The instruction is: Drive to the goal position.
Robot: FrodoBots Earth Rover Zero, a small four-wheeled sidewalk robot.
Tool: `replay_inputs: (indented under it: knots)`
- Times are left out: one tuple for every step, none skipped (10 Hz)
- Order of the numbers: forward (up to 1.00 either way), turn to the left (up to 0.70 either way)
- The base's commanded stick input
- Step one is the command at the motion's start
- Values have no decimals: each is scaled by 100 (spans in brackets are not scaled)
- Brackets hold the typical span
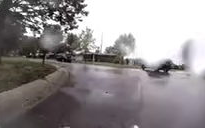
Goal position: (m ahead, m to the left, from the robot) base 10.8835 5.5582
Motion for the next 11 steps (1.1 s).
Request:
replay_inputs:
  knots:
    - [50, -1]
    - [50, -1]
    - [50, -1]
    - [50, -1]
    - [50, 8]
    - [50, 49]
    - [50, 46]
    - [50, 32]
    - [50, 17]
    - [50, 3]
    - [50, -1]
